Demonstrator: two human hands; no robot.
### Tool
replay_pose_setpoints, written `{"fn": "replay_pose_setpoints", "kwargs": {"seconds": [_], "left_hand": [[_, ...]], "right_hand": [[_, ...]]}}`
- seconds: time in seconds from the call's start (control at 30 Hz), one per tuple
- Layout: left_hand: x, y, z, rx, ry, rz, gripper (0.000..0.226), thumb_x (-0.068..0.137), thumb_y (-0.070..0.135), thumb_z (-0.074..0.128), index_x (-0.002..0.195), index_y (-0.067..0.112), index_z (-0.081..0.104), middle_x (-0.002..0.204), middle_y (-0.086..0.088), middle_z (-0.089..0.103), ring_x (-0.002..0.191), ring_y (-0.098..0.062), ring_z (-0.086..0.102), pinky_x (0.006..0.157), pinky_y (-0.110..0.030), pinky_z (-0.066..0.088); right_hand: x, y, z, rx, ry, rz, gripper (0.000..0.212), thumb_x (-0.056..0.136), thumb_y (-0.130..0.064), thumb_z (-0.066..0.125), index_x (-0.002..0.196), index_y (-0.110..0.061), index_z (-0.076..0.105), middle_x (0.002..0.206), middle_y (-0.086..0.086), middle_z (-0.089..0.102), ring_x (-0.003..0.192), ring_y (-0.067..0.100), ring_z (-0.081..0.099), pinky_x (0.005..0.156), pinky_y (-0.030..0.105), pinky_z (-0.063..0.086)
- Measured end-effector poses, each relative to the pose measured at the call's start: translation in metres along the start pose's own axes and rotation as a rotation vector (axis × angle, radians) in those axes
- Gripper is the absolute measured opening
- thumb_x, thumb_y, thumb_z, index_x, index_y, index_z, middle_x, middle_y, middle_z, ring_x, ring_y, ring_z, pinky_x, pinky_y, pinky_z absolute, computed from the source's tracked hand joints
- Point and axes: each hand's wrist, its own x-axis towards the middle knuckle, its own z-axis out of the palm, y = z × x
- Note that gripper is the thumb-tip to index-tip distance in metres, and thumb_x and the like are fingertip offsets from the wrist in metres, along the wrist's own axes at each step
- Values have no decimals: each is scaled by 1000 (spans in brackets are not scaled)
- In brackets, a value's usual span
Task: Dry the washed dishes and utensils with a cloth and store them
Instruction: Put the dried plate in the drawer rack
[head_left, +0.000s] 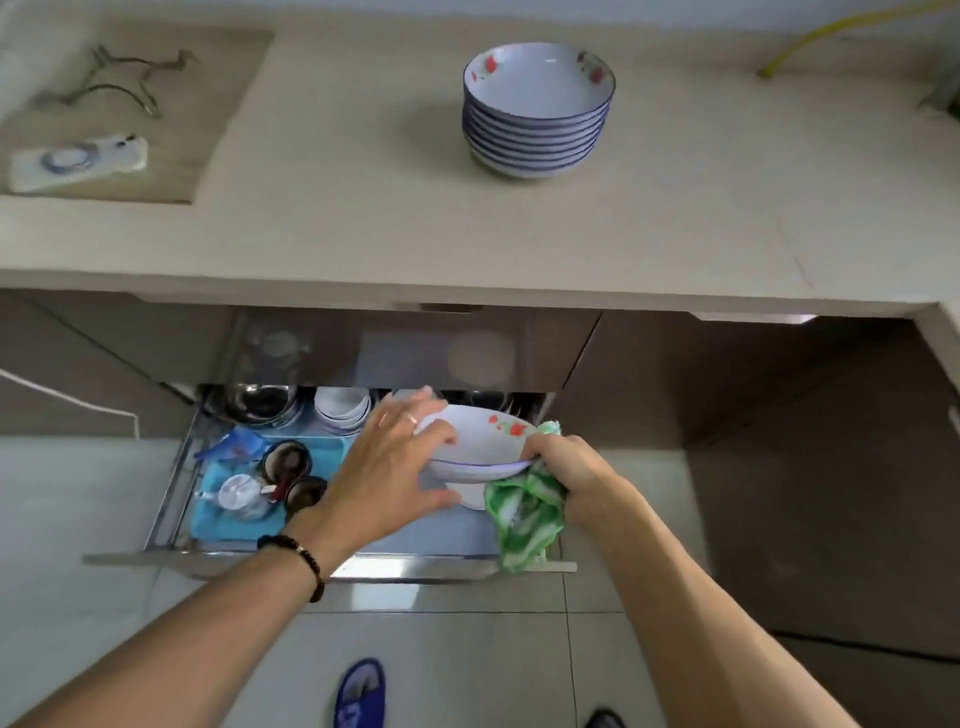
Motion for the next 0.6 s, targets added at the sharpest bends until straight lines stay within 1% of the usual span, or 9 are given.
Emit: {"fn": "replay_pose_setpoints", "kwargs": {"seconds": [0.07, 0.1, 0.17, 0.23, 0.3, 0.37, 0.5, 0.57, 0.6], "left_hand": [[-13, -34, 5, -283, -32, -377, 107, 53, 78, 76, 140, 23, 45, 160, -4, 23, 146, -22, 27, 116, -37, 25], [-18, -50, 11, -429, -5, -543, 111, 62, 80, 71, 149, 22, 34, 163, -1, 14, 147, -20, 24, 117, -38, 26], [-20, -86, 29, -618, 70, -852, 96, 82, 63, 69, 154, 15, 26, 160, -5, 24, 145, -23, 30, 114, -37, 28], [-24, -130, 57, -732, 74, -1086, 73, 79, 46, 69, 137, 8, 46, 138, -14, 53, 124, -31, 53, 103, -41, 45], [-31, -161, 82, -850, 35, -1185, 32, 82, 27, 66, 107, 8, 61, 102, -15, 68, 88, -26, 65, 82, -45, 60], [-41, -188, 110, -858, -3, -1223, 8, 87, 8, 62, 94, 9, 64, 82, -12, 67, 68, -21, 61, 60, -33, 58], [-51, -232, 162, -810, -82, -1220, 15, 85, -3, 61, 84, 12, 63, 69, -8, 65, 54, -18, 60, 46, -24, 51], [-52, -248, 187, -774, -110, -1196, 22, 84, -5, 63, 82, 17, 63, 73, -5, 67, 59, -20, 63, 50, -28, 56], [-51, -253, 198, -754, -122, -1185, 24, 83, -5, 64, 82, 19, 63, 77, -4, 68, 61, -22, 64, 53, -30, 58]], "right_hand": [[32, 16, 40, 26, -5, 16, 28, 80, -2, 57, 107, 6, 58, 68, 20, 63, 56, 32, 64, 62, 45, 59], [48, 24, 58, 29, -4, 32, 33, 79, -3, 58, 112, 3, 55, 76, 22, 63, 60, 34, 65, 67, 50, 60], [79, 42, 87, 49, 14, 61, 35, 79, -5, 60, 113, -1, 53, 79, 23, 60, 58, 34, 64, 64, 50, 60], [111, 62, 115, 58, 33, 82, 27, 80, -5, 60, 106, -1, 55, 72, 20, 59, 52, 30, 61, 56, 39, 56], [136, 79, 134, 55, 31, 110, 21, 80, -4, 60, 100, 0, 58, 68, 19, 58, 50, 29, 60, 54, 35, 53], [161, 100, 150, 24, 31, 141, 15, 79, 0, 60, 94, 2, 59, 66, 18, 56, 48, 29, 57, 53, 34, 52], [210, 139, 172, -100, 27, 198, 21, 65, -3, 71, 82, 2, 60, 61, 15, 55, 52, 29, 56, 60, 38, 54], [236, 154, 178, -227, 48, 189, 37, 55, -9, 77, 88, 2, 64, 80, 20, 64, 76, 35, 66, 79, 47, 60], [248, 161, 180, -288, 73, 178, 42, 60, -8, 80, 97, 3, 64, 94, 22, 67, 90, 36, 68, 87, 48, 59]]}}
